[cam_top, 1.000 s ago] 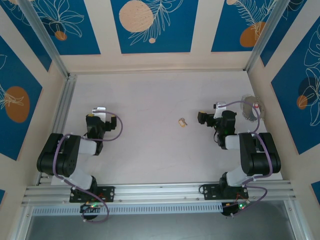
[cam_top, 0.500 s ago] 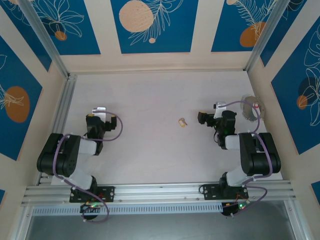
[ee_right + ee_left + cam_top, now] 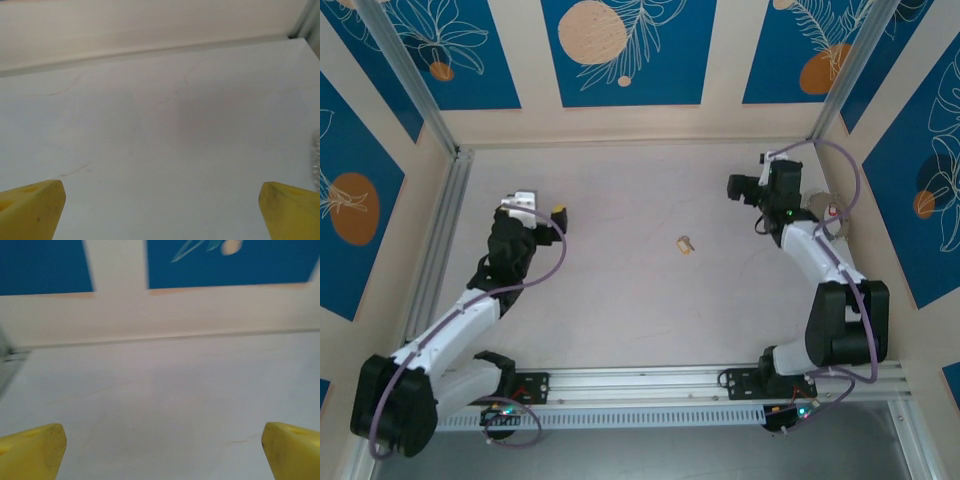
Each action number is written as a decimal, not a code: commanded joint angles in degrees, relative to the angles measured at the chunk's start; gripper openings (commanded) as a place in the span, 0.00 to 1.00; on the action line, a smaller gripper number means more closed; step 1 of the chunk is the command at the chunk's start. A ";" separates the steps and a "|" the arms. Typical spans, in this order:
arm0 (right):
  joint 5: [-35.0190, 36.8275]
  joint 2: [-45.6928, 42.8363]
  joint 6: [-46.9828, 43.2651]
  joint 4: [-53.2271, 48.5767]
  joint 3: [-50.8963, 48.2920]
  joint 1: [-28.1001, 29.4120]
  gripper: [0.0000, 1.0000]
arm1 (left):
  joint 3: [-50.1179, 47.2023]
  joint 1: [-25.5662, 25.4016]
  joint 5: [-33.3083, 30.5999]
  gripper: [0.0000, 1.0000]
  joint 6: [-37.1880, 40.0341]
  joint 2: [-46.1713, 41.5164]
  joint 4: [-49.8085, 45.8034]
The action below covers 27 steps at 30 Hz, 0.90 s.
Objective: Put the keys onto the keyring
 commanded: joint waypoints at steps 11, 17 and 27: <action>-7.07 13.96 4.33 -21.27 9.36 -17.44 0.99 | 5.11 -9.90 25.77 1.00 -12.92 8.93 -9.56; -5.89 18.40 2.63 -24.26 13.09 -21.89 0.98 | 4.30 -10.41 29.31 1.00 -13.45 9.99 -5.53; -4.32 32.21 0.26 -34.90 31.28 -24.12 0.99 | 4.49 -10.26 34.68 1.00 -12.88 11.73 -1.40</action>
